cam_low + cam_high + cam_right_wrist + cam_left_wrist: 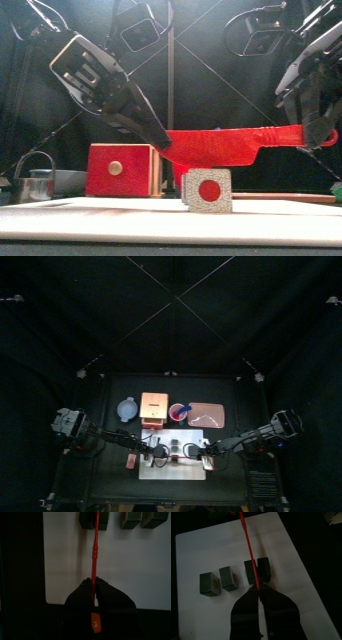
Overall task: Place sushi on board then cut the sushi with the knife then place the pieces on the plate
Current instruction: Cut the sushi into 4 pieces
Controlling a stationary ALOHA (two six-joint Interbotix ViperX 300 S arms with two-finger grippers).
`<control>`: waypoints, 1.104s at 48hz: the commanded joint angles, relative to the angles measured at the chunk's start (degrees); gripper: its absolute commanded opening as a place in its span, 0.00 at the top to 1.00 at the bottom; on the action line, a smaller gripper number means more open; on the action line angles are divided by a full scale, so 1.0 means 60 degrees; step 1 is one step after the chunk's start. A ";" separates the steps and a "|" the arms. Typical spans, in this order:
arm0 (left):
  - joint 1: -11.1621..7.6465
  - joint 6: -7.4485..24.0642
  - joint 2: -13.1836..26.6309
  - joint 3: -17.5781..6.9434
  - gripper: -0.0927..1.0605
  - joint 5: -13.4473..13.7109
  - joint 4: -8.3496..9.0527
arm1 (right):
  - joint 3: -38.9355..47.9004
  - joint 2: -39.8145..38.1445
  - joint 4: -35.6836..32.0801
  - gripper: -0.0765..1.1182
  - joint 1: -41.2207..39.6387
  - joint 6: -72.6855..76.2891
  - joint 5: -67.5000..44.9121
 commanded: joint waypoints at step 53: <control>-0.0103 0.0044 0.0908 0.0073 0.64 0.0264 0.0000 | -0.0088 0.1567 0.0146 0.68 0.0308 -0.0044 -0.0894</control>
